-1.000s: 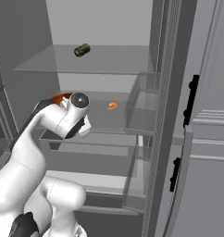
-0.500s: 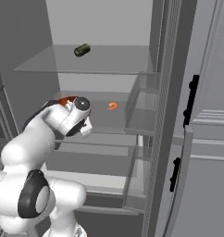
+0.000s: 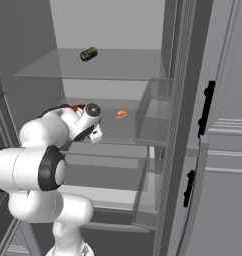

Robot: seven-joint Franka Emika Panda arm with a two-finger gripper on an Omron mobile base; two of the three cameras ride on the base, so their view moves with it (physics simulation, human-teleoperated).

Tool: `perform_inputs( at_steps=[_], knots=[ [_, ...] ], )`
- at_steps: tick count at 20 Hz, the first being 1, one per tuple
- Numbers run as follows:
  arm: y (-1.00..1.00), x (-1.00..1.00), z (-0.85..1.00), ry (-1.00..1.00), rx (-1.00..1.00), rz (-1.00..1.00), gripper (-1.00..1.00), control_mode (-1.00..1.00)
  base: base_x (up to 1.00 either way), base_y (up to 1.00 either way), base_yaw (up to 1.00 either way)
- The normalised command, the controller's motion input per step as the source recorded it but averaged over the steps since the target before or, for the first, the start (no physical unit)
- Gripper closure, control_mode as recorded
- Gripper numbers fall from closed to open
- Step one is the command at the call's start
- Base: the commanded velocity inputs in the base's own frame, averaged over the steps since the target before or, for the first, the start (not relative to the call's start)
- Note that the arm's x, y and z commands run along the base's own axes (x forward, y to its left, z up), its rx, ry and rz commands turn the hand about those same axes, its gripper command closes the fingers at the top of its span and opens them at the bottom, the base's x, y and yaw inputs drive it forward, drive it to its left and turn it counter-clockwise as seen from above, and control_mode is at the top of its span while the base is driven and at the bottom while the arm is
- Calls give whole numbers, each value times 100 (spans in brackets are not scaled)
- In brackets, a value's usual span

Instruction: Pick the chicken drumstick and onion from their plates and place them in the bowl. Then put the bowl in the fridge.

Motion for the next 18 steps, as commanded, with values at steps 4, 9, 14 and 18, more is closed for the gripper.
perform_inputs(
  at_steps=[4,9,14,18],
  knots=[
    [0,57,-30,0,0,0,100,-100,0,0,0],
    [0,47,-20,1,0,0,100,-100,0,0,0],
    [18,6,4,-5,0,-2,-100,-100,0,0,0],
    [1,0,35,-16,0,0,-100,-100,0,0,0]
  ],
)
